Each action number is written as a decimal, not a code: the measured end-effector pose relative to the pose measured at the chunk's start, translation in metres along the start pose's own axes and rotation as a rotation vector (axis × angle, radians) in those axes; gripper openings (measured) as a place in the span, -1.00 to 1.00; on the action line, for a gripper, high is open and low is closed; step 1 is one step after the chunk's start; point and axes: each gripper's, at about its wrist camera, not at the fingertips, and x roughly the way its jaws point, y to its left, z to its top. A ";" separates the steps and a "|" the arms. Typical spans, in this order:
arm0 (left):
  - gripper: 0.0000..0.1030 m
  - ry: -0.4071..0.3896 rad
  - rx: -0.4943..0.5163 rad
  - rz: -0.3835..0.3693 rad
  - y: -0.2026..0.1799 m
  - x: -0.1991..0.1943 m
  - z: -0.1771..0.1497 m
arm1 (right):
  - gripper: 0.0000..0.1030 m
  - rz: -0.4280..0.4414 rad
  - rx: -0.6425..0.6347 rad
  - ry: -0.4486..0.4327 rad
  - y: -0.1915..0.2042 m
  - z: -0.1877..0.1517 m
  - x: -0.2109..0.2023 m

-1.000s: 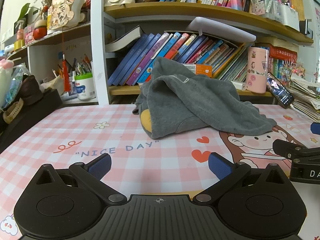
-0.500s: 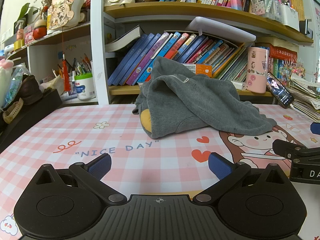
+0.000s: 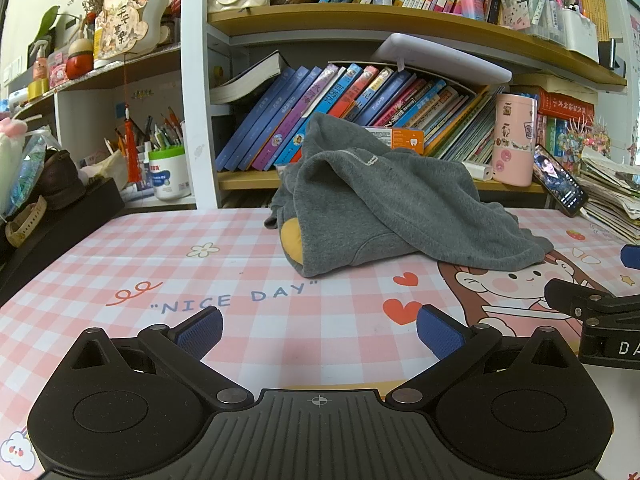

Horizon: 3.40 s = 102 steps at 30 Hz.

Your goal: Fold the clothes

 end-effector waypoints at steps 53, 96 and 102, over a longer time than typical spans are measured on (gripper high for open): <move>1.00 0.009 0.008 -0.045 -0.003 0.001 0.000 | 1.00 0.001 -0.001 0.007 0.000 0.000 0.001; 1.00 -0.016 -0.007 -0.021 0.000 -0.003 0.001 | 1.00 -0.022 -0.123 -0.032 0.021 -0.003 -0.014; 1.00 -0.079 0.005 -0.030 -0.001 -0.014 0.000 | 1.00 0.020 -0.155 -0.119 0.027 -0.007 -0.031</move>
